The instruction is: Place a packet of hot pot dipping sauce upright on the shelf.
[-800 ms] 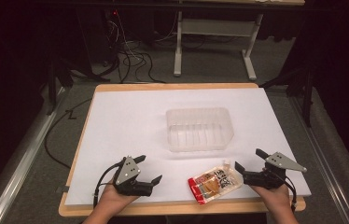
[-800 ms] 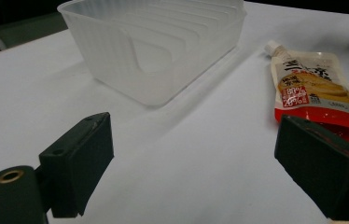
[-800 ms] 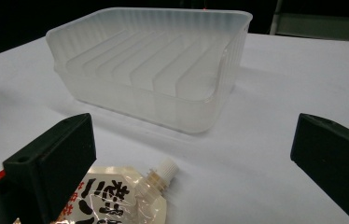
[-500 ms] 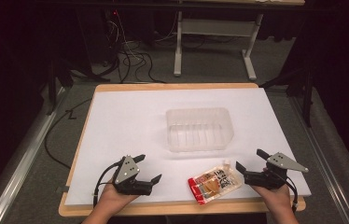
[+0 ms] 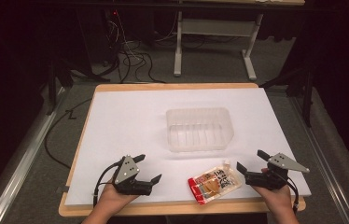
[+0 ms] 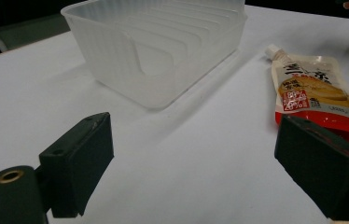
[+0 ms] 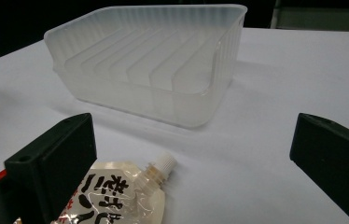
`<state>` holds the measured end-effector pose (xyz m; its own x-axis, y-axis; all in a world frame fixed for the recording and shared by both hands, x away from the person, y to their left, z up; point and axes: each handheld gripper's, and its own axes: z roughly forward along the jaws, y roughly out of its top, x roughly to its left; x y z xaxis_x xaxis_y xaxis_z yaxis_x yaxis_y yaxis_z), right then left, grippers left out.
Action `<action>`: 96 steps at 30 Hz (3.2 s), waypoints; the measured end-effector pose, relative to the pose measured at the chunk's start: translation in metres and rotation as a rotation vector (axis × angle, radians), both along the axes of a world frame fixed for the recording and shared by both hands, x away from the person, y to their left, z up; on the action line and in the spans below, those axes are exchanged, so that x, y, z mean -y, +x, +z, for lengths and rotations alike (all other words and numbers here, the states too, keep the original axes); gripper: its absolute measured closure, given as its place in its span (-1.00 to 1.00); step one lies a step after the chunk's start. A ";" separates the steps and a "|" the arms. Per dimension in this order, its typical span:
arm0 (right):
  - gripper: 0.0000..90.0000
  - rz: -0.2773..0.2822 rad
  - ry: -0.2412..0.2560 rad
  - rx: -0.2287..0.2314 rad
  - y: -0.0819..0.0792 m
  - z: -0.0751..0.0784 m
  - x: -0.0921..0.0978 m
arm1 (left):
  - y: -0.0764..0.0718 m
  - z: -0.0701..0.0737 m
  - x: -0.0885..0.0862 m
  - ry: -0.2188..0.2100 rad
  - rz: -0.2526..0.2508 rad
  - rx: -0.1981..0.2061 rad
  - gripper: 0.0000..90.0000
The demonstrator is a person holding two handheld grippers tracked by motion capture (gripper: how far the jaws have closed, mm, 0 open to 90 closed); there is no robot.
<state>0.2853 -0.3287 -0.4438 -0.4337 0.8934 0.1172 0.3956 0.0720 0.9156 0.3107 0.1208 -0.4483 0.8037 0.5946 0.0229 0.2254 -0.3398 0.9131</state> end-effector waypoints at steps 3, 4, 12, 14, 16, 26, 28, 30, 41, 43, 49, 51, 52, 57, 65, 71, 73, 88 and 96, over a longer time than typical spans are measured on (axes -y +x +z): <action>-0.97 -0.001 0.010 -0.018 -0.001 -0.002 0.002 | 0.001 0.001 0.001 0.000 -0.004 -0.001 -0.73; -0.97 -0.002 0.015 -0.027 -0.002 -0.002 0.002 | 0.001 0.001 0.002 0.000 -0.005 -0.001 -0.73; -0.87 0.050 0.058 -0.116 -0.007 -0.005 0.003 | 0.006 0.001 0.009 -0.003 -0.019 -0.002 -0.73; -0.86 0.056 0.051 -0.145 -0.007 -0.007 0.002 | 0.007 0.001 0.011 -0.007 -0.025 -0.002 -0.73; -0.83 0.068 0.044 -0.179 -0.007 -0.010 0.001 | 0.008 0.001 0.013 -0.006 -0.031 0.000 -0.73; -0.54 0.136 0.081 -0.321 -0.008 -0.028 -0.009 | 0.011 0.001 0.019 -0.005 -0.057 0.002 -0.72; -0.48 0.133 0.088 -0.342 -0.008 -0.031 -0.009 | 0.012 0.002 0.019 -0.009 -0.057 0.006 -0.72; -0.43 0.129 0.102 -0.362 -0.007 -0.033 -0.008 | 0.012 0.002 0.019 -0.012 -0.056 0.006 -0.72; -0.10 0.161 0.213 -0.426 -0.006 -0.041 -0.001 | 0.013 0.001 0.022 -0.016 -0.069 0.006 -0.72; -0.06 0.174 0.232 -0.437 -0.006 -0.042 -0.002 | 0.013 0.001 0.022 -0.014 -0.070 0.005 -0.72; 0.07 0.213 0.325 -0.448 -0.005 -0.042 -0.002 | 0.013 0.001 0.023 -0.005 -0.077 0.002 -0.72; 0.12 0.209 0.335 -0.440 -0.006 -0.041 -0.001 | 0.013 0.000 0.023 -0.005 -0.081 0.000 -0.72; 0.14 0.203 0.326 -0.443 -0.005 -0.042 -0.001 | 0.013 0.000 0.024 -0.004 -0.082 0.000 -0.72; 0.34 0.222 0.300 -0.477 -0.003 -0.046 -0.006 | 0.012 0.000 0.023 0.001 -0.083 0.001 -0.72; 0.87 0.177 0.165 -0.447 -0.001 -0.041 -0.014 | 0.009 0.000 0.019 0.011 -0.075 0.002 -0.72; 1.00 0.200 0.126 -0.353 0.001 -0.032 -0.019 | 0.006 0.000 0.012 0.008 -0.058 0.002 -0.72; 1.00 0.207 0.139 -0.321 0.002 -0.028 -0.019 | 0.005 0.000 0.009 0.007 -0.050 0.002 -0.72; 1.00 0.228 0.186 -0.092 0.000 0.011 -0.024 | 0.002 -0.002 0.005 0.014 -0.045 0.002 -0.71; 1.00 0.231 0.204 0.014 -0.005 0.030 -0.019 | 0.002 -0.002 0.007 0.020 -0.052 0.001 -0.71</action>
